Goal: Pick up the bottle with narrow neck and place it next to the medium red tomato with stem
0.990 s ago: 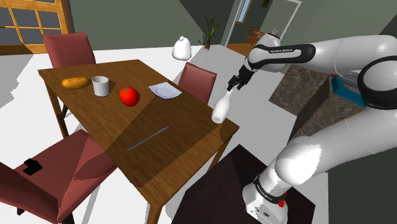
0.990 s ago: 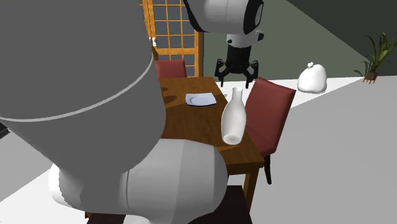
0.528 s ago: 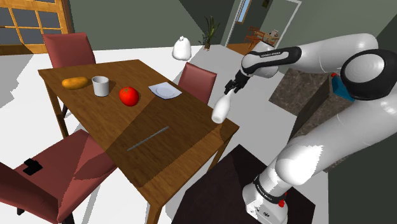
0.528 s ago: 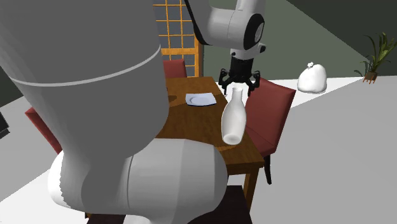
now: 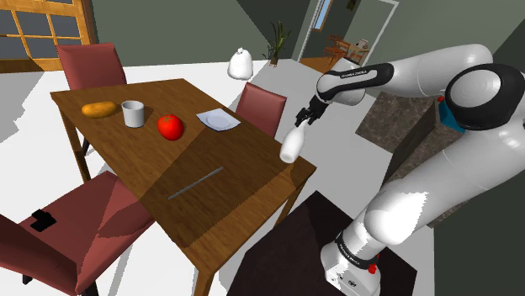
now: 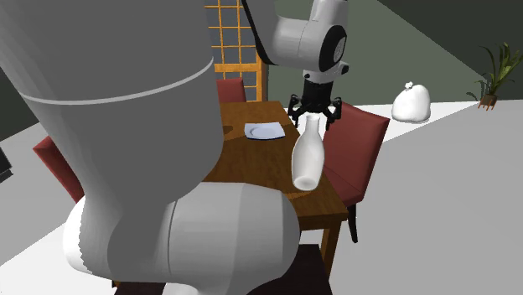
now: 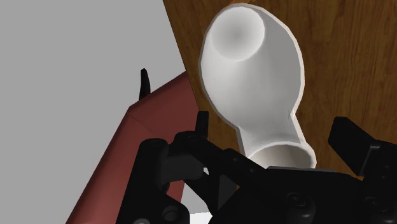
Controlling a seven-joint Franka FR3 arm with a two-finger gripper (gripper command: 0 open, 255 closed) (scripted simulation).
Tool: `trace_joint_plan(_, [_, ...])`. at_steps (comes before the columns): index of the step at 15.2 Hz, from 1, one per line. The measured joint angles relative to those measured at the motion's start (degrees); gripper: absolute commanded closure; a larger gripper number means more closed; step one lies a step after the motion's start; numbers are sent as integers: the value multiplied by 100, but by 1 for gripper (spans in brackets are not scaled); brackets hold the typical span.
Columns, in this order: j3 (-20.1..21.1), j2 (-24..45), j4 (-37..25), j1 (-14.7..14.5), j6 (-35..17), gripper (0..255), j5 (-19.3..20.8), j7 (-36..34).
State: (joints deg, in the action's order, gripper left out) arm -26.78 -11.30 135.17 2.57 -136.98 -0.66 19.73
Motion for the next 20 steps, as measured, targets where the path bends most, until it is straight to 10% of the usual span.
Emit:
trace_joint_plan(1, [0, 0, 0, 0, 0, 0, 0, 0])
trace_joint_plan(2, [0, 0, 0, 0, 0, 255, 0, 0])
trace_joint_plan(20, [78, -257, -318, 37, 553, 255, 149, -143])
